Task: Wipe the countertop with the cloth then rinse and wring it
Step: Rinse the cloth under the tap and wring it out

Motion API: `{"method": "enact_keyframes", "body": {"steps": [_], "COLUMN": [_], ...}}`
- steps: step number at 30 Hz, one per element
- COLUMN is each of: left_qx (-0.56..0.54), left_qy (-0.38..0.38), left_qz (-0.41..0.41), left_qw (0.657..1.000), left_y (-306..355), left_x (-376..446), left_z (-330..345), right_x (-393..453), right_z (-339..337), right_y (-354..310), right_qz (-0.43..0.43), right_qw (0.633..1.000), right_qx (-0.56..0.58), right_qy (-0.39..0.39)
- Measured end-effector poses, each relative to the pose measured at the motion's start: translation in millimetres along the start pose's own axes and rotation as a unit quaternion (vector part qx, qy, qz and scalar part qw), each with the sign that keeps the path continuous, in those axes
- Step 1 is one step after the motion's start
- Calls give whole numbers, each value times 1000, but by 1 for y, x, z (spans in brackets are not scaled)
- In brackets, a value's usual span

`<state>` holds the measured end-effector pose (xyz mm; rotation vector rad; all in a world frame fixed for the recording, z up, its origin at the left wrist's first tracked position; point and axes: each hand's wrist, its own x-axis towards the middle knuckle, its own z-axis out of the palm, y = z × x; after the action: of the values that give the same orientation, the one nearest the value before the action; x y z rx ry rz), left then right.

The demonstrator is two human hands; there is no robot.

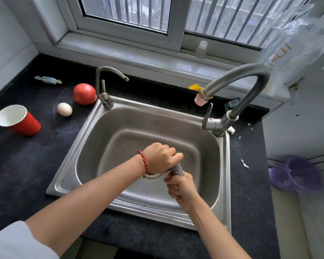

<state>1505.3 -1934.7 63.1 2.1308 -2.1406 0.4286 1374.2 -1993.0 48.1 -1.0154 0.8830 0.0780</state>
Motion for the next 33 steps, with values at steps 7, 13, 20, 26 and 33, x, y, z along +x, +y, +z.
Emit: {"method": "enact_keyframes", "body": {"steps": [7,13,20,26,33], "left_qx": [-132,-362,-476,-613,-328], "left_qy": [17,73,-63,-276,-315], "left_qz": [-211,-463,-581,-347,-407], "left_qw": [968,806,657,654,792], "left_y": [5,5,25,31,24], "left_x": [-23,-52,-58,-52,-66], "left_z": [4,14,21,-4,21], "right_x": [3,9,22,22,10], "right_z": [-6,-31,-10,-3,-22], "right_y": [-56,-55,1,6,6], "right_qz": [-32,-10,-28,-49,-96], "right_qw": [931,982,980,989,973], "right_qx": [-351,-26,-199,-69,-136], "right_qy": [-94,-188,7,124,157]}}
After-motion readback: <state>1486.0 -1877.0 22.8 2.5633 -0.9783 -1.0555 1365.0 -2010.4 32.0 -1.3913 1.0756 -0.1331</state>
